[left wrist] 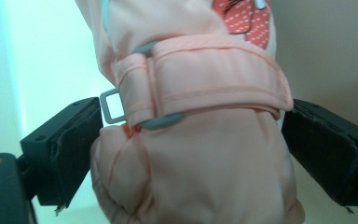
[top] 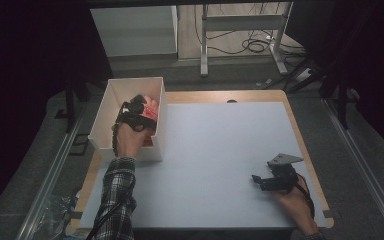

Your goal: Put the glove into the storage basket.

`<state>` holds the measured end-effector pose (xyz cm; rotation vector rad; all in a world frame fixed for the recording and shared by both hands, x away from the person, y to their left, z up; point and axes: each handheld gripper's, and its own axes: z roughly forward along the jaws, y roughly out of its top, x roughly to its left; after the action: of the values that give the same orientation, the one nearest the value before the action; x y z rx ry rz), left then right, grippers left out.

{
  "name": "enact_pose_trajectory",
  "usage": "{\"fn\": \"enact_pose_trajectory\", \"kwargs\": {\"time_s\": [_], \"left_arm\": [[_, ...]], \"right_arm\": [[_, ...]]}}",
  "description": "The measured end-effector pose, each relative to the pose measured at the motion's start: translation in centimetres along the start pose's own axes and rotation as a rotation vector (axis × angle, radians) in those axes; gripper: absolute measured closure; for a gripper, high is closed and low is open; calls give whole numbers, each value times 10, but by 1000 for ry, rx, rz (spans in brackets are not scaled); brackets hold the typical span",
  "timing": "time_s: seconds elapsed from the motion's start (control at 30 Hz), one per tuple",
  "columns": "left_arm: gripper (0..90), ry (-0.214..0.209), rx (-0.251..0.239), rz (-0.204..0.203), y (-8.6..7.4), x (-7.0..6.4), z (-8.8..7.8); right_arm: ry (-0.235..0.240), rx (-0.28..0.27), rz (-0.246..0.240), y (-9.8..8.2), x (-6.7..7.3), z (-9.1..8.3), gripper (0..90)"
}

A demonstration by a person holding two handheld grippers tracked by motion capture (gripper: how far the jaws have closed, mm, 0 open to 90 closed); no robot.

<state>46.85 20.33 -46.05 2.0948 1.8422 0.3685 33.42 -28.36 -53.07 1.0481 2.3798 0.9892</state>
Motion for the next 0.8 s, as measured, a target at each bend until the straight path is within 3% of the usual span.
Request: {"fn": "enact_pose_trajectory", "kwargs": {"time_s": [0.47,0.8], "left_arm": [[54,-34,-100,8,-10,8,-13],[55,-26,-185,35,-20,11,-34]], "right_arm": [[-1,-1,-1,0,0,0,172],[-2,-1,0,0,0,0,172]]}}
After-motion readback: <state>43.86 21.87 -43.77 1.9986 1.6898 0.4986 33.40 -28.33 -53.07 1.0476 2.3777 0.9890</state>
